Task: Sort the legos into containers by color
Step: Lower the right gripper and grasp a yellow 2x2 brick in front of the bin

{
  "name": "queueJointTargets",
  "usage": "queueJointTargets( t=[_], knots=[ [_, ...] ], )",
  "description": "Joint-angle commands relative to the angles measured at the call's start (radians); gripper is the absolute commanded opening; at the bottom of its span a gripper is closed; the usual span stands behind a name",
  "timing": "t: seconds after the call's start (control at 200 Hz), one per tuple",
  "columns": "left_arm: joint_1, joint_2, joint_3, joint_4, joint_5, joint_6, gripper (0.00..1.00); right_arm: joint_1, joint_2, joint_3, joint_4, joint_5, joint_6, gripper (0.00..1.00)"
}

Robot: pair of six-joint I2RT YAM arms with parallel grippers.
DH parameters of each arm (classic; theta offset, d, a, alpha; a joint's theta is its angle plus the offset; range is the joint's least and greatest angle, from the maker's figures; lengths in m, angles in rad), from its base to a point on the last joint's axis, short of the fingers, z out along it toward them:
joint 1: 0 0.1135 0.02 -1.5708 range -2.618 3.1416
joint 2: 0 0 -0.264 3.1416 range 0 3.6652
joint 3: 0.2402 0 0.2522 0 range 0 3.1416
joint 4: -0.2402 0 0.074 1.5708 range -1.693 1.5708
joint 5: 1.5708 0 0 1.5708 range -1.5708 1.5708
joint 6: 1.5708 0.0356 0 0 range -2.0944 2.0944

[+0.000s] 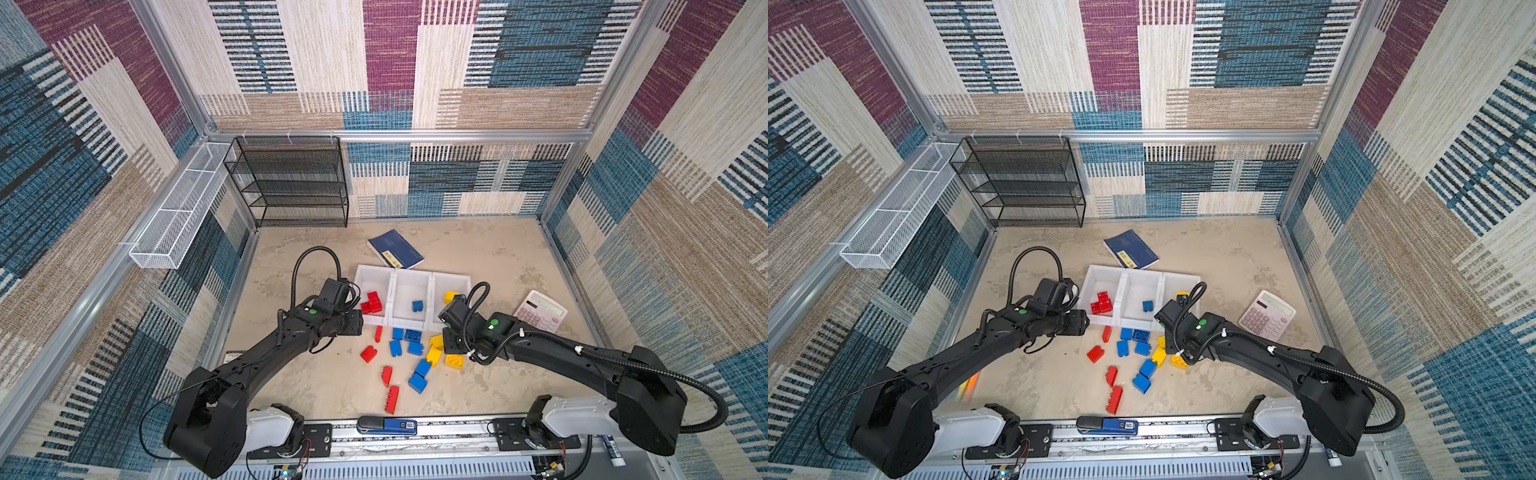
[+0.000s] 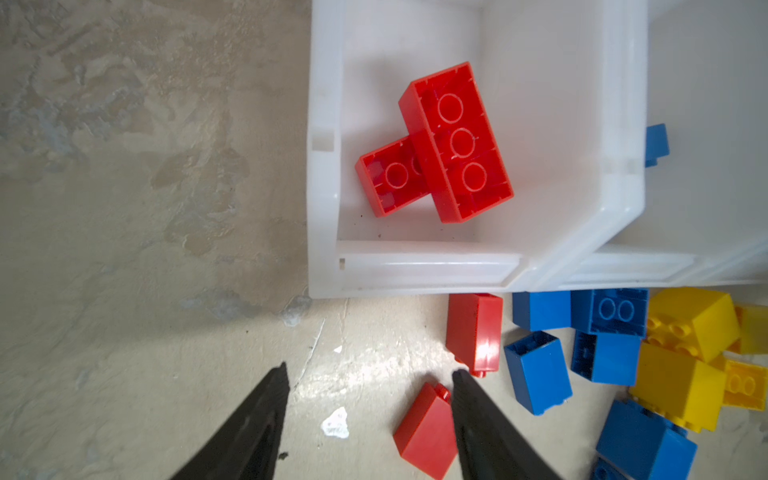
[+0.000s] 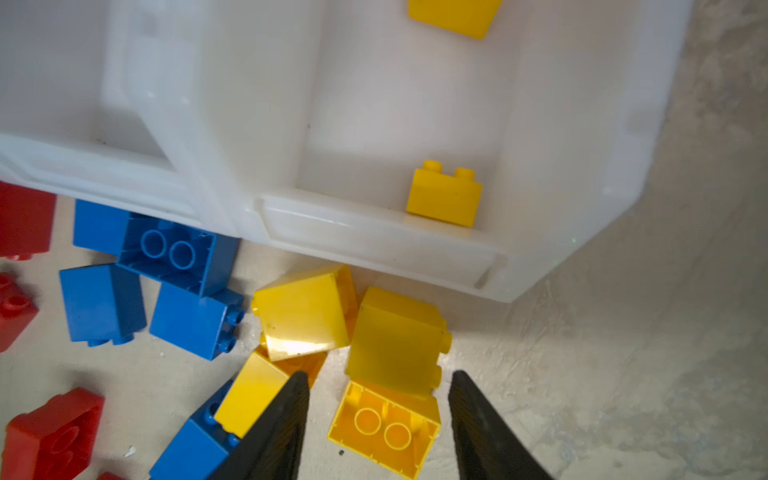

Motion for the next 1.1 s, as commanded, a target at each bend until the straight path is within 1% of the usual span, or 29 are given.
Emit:
queueJointTargets(
  t=[0.0, 0.1, 0.285, 0.461, 0.691, 0.861, 1.097],
  knots=[
    [0.002, -0.001, -0.003, 0.018, 0.016, -0.026, 0.65, 0.001, 0.015, 0.001, 0.002, 0.017, 0.045, 0.59],
    [0.002, -0.002, -0.004, 0.019, 0.022, -0.028, 0.65, 0.001, 0.023, -0.007, 0.05, -0.01, 0.04, 0.59],
    [0.001, -0.008, -0.006, 0.012, 0.018, -0.025, 0.65, -0.009, 0.055, -0.02, 0.057, -0.012, 0.049, 0.59],
    [0.002, -0.013, -0.011, 0.01, 0.016, -0.029, 0.65, -0.017, 0.065, -0.033, 0.076, -0.016, 0.045, 0.57],
    [0.001, -0.018, -0.018, 0.015, 0.015, -0.034, 0.65, -0.045, 0.054, -0.063, 0.116, -0.013, 0.041, 0.51],
    [0.002, -0.024, -0.02, 0.009, 0.01, -0.032, 0.65, -0.049, 0.064, -0.065, 0.13, -0.02, 0.032, 0.43],
    [0.002, -0.044, -0.035, 0.002, -0.002, -0.037, 0.65, -0.049, 0.027, -0.069, 0.098, -0.031, 0.038, 0.4]
  ],
)
